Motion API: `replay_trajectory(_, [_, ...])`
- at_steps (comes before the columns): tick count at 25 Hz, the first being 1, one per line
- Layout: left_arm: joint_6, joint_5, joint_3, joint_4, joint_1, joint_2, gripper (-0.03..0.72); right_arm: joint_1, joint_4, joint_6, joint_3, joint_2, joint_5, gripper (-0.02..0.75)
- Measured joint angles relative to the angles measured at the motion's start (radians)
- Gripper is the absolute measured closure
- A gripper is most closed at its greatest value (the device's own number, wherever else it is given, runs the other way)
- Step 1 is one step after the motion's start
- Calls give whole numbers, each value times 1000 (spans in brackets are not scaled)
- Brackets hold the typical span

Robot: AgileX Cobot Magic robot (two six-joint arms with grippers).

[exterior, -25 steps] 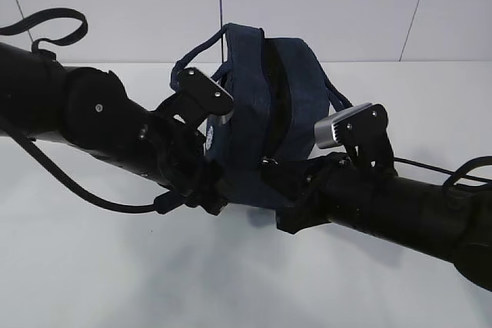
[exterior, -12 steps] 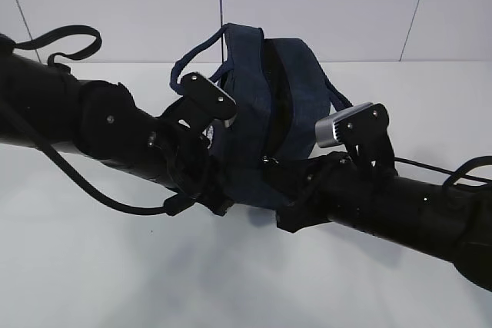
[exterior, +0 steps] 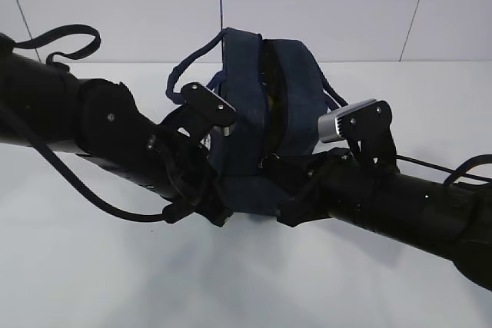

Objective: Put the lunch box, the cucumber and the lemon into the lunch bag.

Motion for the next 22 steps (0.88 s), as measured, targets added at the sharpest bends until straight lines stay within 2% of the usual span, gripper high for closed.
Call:
replay_trajectory(17, [0, 35, 0, 0, 0, -13, 699, 0, 16, -7, 0, -38, -22, 721])
replay_trajectory(22, [0, 15, 0, -31, 0, -13, 699, 0, 37, -42, 0, -60, 3, 721])
